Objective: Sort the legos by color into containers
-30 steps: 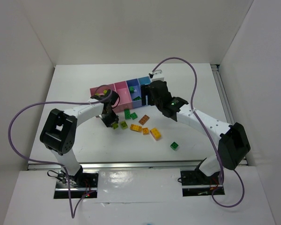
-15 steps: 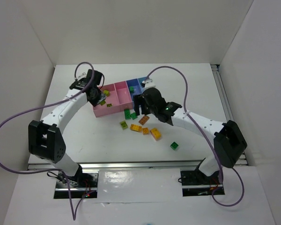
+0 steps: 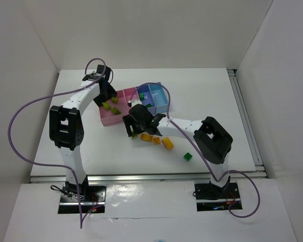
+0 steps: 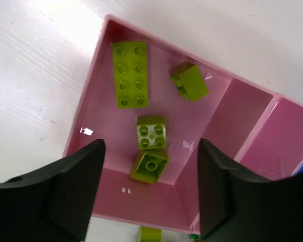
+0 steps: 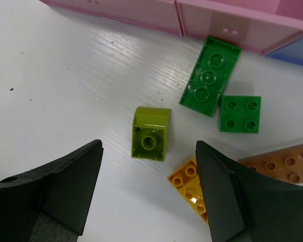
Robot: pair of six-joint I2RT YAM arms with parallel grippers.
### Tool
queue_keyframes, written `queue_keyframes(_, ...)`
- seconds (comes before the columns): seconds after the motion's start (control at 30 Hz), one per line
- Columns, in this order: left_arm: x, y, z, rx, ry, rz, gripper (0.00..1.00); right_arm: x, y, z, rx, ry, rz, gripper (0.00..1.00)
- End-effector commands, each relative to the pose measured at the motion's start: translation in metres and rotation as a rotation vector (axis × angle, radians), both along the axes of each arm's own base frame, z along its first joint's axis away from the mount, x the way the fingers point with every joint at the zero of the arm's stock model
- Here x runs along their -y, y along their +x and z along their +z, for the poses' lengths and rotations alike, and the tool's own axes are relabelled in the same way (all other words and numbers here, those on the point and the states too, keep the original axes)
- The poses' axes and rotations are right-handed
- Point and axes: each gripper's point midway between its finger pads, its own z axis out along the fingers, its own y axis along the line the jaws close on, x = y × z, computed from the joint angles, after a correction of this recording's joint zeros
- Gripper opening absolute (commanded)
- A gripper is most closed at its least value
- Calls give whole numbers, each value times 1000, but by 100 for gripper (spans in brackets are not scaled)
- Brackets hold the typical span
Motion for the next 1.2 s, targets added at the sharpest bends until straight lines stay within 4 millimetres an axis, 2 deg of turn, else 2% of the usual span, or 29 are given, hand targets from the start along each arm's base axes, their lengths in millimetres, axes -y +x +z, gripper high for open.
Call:
queue_keyframes(0.0,4,12,18,24,-6,-44,79,-18,11,13,39,26,14,82)
queue_keyframes(0.07,7,14,18,29,-15,-73,85,-24,7,7,29,23,32,80)
queue_keyframes(0.1,9,13,18,28,-23,-78,85,-22,5,-5,10,-1,32,76)
queue_keyframes(0.13,8,13,18,26,-17,-88,85,-25,7,-5,12,1,32,75)
queue_keyframes(0.27,9,11,47,86,-28,-103,85,-27,-1,-19,8,-51,55,69)
queue_keyframes(0.33,10,6,67,127,-37,-118,85,-26,-5,-25,1,-71,58,69)
queue_keyframes(0.4,11,0,80,152,-48,-124,85,-28,-8,-25,7,-75,61,68)
queue_keyframes(0.43,10,-6,89,171,-50,-125,85,-25,-10,-34,-5,-91,62,66)
queue_keyframes(0.47,13,-7,94,188,-65,-133,85,-25,-10,-34,-5,-92,62,65)
queue_keyframes(0.5,14,-9,98,200,-74,-139,85,-25,-10,-34,-5,-92,62,62)
queue_keyframes(0.53,13,-17,102,208,-74,-139,85,-25,-10,-34,-5,-92,62,52)
queue_keyframes(0.6,15,-22,108,222,-82,-168,83,-23,-8,-34,1,-94,41,42)
queue_keyframes(0.63,15,-23,111,237,-76,-178,83,-27,-5,-17,22,-64,40,25)
queue_keyframes(0.67,17,-26,106,231,-80,-207,83,-27,-4,-10,35,-59,47,21)
queue_keyframes(0.7,17,-30,111,248,-72,-235,83,-30,-2,2,57,-46,57,19)
queue_keyframes(0.73,19,-31,109,250,-75,-249,83,-31,-1,17,76,-20,56,17)
queue_keyframes(0.77,13,-37,99,223,-73,-238,83,-33,1,31,101,-5,65,17)
queue_keyframes(0.8,14,-43,100,224,-79,-253,83,-35,6,45,132,7,61,17)
queue_keyframes(0.87,0,-53,96,215,-75,-222,83,-35,13,65,179,21,44,17)
queue_keyframes(0.9,-5,-67,80,170,-57,-209,83,-39,19,84,210,51,32,17)
queue_keyframes(0.93,-12,-75,86,190,-74,-167,83,-41,23,94,235,55,29,17)
queue_keyframes(0.97,-19,-84,80,168,-72,-149,82,-42,27,95,248,39,25,17)
queue_keyframes(1.0,-25,-98,66,129,-73,-118,82,-45,31,99,259,45,17,19)
queue_keyframes(1.03,-36,-105,64,124,-63,-56,82,-51,38,112,289,58,16,20)
queue_keyframes(1.07,-40,-115,70,143,-71,-35,82,-50,47,116,301,58,7,20)
queue_keyframes(1.1,-43,-126,60,122,-77,-13,82,-55,51,105,288,39,10,20)
queue_keyframes(1.13,-43,-132,60,128,-84,-2,82,-60,60,116,301,65,3,20)
queue_keyframes(1.17,-47,-136,60,135,-94,27,82,-62,66,113,297,66,16,20)
